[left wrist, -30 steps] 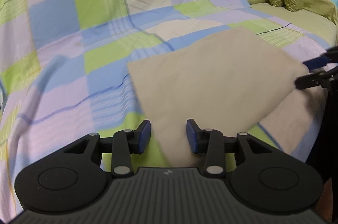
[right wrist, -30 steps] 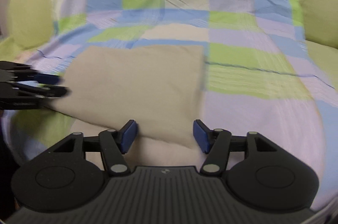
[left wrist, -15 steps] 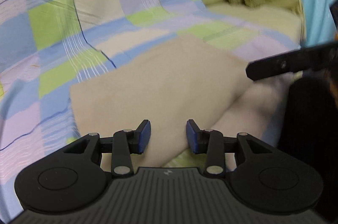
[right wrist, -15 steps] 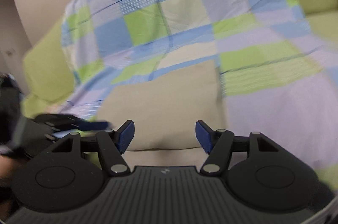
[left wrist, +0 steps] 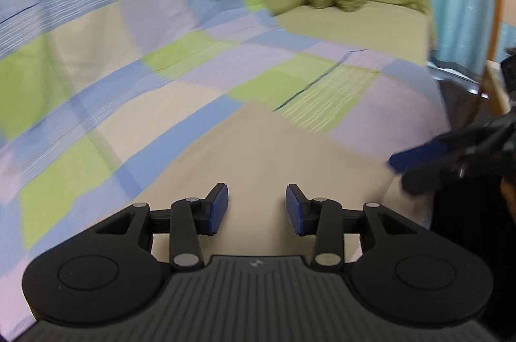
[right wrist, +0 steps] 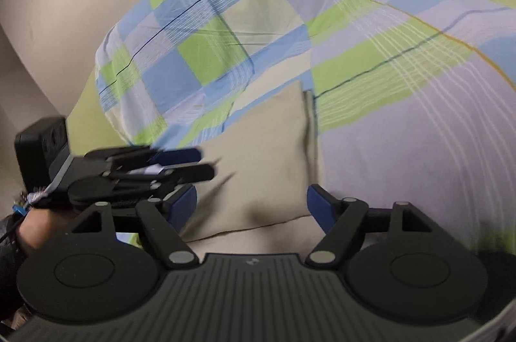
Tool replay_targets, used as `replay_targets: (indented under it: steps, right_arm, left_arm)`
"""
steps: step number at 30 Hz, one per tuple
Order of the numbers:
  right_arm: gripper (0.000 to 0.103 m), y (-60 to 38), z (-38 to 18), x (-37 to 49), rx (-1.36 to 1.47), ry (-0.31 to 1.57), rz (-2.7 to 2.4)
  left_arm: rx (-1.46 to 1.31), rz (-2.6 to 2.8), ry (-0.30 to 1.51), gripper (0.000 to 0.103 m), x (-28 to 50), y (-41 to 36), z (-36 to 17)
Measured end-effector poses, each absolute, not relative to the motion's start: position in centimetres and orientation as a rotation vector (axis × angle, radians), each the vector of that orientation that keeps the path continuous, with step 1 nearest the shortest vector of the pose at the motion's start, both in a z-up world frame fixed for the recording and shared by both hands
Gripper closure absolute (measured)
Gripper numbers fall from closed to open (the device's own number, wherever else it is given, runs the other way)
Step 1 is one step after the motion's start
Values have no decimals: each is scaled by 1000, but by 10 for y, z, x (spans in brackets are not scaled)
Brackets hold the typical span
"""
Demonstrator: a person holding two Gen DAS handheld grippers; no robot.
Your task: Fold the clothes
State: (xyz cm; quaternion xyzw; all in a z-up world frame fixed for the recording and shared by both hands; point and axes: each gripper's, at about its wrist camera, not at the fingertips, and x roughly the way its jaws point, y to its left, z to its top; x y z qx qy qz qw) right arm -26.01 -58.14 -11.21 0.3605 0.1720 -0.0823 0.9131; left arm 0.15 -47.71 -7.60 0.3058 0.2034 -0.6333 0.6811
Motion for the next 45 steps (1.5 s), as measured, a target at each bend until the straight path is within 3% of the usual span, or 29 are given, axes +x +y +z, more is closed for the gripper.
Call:
replay_targets:
  steps: [3,5,14,16,21,25,29,33,35,36,42,45]
  right_arm:
    - [29,-589,-117,-268,758,334,-185]
    - [29,-593,-120,-272,766,325,-191]
    - [29,-607,-111,-267,763,277,-157]
    - [33,-611,-110,-259,761,288,-148]
    - [57,-619,-110,-232,762,352,-158]
    - [67,-620,-114,-218,755,391,-183]
    - [87,-621,-117,-215,752,410,-199]
    - [92,-625,-122,-218,785,423,-204]
    - [100,-624,-122,-217,774,432,-223]
    - [100,-623,-122,-217,774,427,-229]
    - [101,-612,-117,-227,781,409,-256]
    - [101,-609,-122,-229,787,425,-278]
  left_arm:
    - [716,-1463,456,57,-7,-500,-90]
    - [725,-1487,443,62,-15,-507,-95]
    - [672,-1430,391,57,25,-501,-72]
    - [656,-1448,396,57,41,-505,-67]
    - [724,-1577,382,57,66,-530,-59]
    - [831,-1713,382,57,69,-556,-64]
    - [896,-1748,380,57,67,-564,-73]
    - [894,-1768,375,57,67,-562,-79]
    - [881,-1779,379,72,66,-561,-80]
    - [880,-1784,388,87,66,-561,-80]
    - [879,-1806,342,88,55,-554,-74]
    - [887,-1796,353,75,55,-559,-81]
